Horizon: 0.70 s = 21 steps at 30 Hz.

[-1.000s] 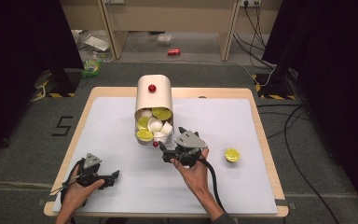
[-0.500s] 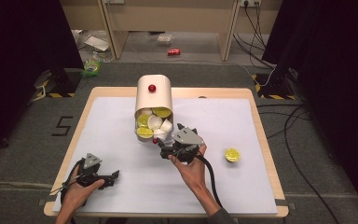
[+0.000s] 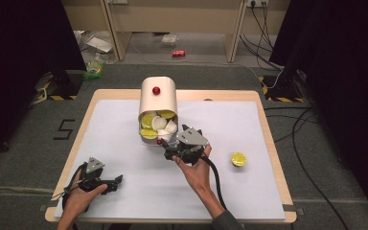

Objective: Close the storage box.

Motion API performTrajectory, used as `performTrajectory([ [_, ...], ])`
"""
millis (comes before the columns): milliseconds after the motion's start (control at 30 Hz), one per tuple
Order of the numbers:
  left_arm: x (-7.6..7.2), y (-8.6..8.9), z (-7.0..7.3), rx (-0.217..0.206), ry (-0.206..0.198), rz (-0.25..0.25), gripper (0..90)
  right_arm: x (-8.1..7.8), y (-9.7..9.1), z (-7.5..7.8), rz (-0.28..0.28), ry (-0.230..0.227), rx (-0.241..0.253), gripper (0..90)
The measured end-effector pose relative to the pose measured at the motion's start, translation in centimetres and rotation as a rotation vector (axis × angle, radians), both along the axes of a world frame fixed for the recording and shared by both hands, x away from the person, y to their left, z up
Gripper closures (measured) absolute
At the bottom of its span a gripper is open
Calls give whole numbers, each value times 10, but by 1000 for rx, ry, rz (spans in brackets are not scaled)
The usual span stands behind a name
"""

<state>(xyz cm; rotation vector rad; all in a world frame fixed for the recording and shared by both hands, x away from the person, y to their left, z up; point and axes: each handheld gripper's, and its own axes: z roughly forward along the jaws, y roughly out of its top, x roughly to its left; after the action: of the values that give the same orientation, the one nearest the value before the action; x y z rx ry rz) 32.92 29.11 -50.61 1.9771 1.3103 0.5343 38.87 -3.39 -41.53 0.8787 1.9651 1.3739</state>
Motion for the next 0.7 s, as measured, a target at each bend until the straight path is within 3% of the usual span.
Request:
performTrajectory([
  [700,0,0,0,1,0,0,62,10,2,2,-11,-5,22,166],
])
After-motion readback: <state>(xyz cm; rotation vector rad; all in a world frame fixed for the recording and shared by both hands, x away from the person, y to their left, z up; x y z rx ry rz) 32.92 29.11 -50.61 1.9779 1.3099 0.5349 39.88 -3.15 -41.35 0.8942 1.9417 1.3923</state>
